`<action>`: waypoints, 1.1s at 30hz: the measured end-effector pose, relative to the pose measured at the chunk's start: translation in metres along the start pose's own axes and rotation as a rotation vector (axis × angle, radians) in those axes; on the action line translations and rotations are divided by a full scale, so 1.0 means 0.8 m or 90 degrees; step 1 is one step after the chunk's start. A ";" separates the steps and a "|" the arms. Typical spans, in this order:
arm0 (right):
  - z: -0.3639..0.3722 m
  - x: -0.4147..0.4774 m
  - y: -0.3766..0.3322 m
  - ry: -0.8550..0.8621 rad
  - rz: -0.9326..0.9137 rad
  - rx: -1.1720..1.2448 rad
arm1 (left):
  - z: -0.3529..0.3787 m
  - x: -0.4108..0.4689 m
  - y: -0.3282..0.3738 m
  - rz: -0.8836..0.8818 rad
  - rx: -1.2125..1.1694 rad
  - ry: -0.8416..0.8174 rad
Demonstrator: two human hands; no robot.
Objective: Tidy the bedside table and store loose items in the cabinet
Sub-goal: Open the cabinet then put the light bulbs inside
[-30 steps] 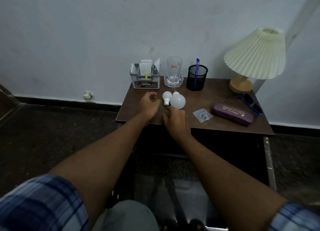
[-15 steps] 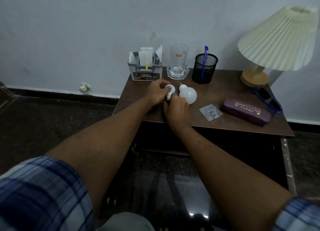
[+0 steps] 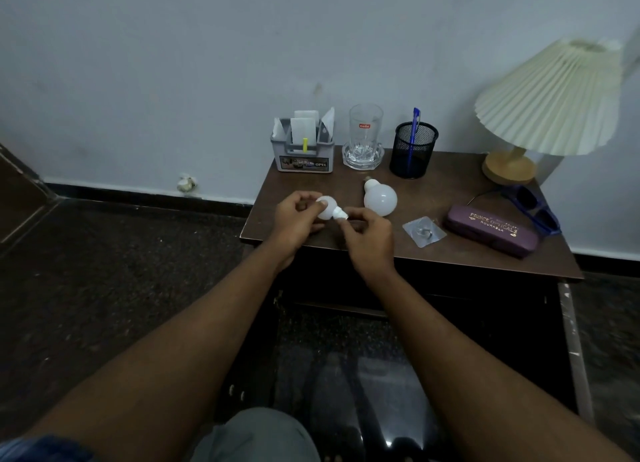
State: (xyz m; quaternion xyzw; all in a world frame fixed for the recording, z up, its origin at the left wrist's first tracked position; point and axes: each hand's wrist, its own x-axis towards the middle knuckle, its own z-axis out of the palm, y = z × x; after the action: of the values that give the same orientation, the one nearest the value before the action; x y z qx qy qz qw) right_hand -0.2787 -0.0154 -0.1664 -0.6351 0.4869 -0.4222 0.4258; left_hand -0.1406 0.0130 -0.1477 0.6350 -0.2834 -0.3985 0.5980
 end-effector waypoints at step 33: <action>0.097 -0.015 0.111 -0.117 0.345 -0.102 | -0.045 -0.004 -0.154 -0.185 0.179 0.134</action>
State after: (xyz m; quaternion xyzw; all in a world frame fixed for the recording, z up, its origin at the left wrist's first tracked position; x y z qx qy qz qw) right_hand -0.2302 -0.0083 -0.2744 -0.5495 0.6296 -0.1940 0.5138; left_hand -0.1262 0.0505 -0.2700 0.7844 -0.1778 -0.3689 0.4659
